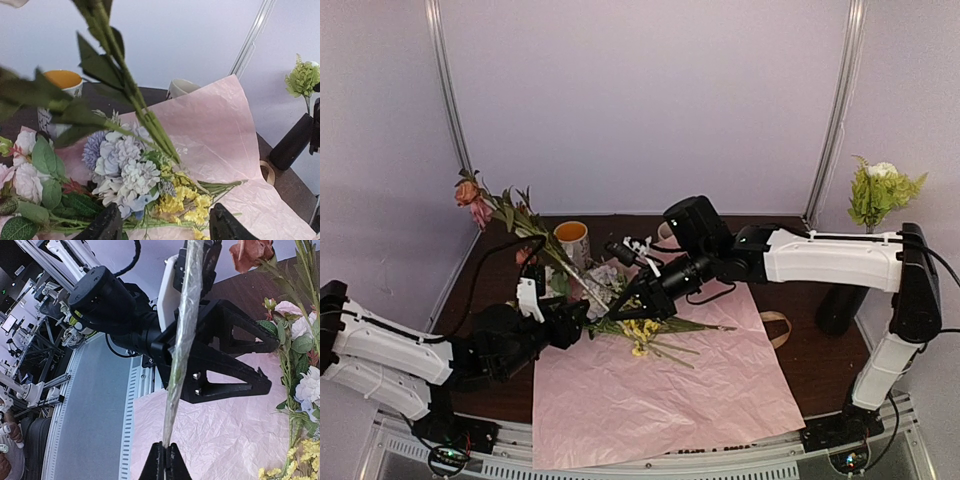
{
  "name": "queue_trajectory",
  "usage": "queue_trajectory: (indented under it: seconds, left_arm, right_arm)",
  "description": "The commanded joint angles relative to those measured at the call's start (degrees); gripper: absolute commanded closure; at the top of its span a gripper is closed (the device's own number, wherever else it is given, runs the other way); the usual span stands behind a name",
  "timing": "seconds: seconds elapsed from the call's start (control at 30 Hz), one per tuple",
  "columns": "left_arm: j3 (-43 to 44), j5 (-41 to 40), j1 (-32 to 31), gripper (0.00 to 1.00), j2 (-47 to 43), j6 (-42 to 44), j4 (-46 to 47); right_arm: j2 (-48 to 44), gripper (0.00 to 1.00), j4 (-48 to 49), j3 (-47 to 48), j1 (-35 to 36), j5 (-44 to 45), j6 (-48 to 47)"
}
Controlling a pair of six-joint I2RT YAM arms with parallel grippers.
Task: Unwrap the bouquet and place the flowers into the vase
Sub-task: Adjust the fake flower with the folded wrapping paper.
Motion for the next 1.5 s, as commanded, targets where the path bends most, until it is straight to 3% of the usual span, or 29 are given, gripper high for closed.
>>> queue_trajectory:
  seconds: [0.0, 0.1, 0.2, 0.4, 0.47, 0.63, 0.77, 0.87, 1.13, 1.47]
  left_arm:
    - [3.8, -3.0, 0.3, 0.34, 11.7, 10.1, 30.4]
    - [6.2, -10.2, 0.3, 0.32, 19.6, 11.6, 40.1]
    - [8.2, -15.1, 0.9, 0.35, 24.6, 9.8, 44.2]
    - [13.9, -12.2, 2.2, 0.37, 30.5, 10.1, 45.8]
    - [15.3, -11.4, 2.5, 0.39, 31.9, 10.3, 45.7]
    - [16.0, -15.7, 3.2, 0.64, 32.2, 5.8, 40.9]
    - [15.0, -19.3, 4.0, 0.78, 31.5, 0.9, 35.5]
    - [14.5, -20.2, 4.4, 0.80, 30.6, -2.6, 31.2]
    - [12.4, -14.1, 4.5, 0.84, 31.9, -8.7, 32.6]
    - [10.9, -10.5, 3.6, 0.88, 31.5, -12.9, 30.0]
  right_arm:
    - [-2.3, 1.00, 2.4, -1.4, -0.1, -2.3, 0.4]
    - [-2.9, 1.00, 2.4, -1.6, -0.1, -2.9, 0.4]
    - [-3.7, 1.00, 2.3, -1.6, -0.1, -3.1, 0.5]
    - [-4.1, 1.00, 1.9, -2.1, -0.1, -3.5, 0.6]
    - [-4.3, 1.00, 2.1, -2.4, 0.0, -3.8, 0.8]
    - [-5.9, 1.00, 2.3, -2.3, -0.1, -5.1, 1.2]
    - [-9.3, 1.00, 1.2, -1.7, 0.1, -6.9, 2.3]
    - [-11.3, 1.00, -1.4, 0.0, 1.2, -8.9, 1.9]
    - [-13.2, 1.00, -11.6, 7.4, 1.2, -12.4, -3.5]
    - [-12.6, 1.00, -18.9, 23.5, -1.3, -14.6, -6.3]
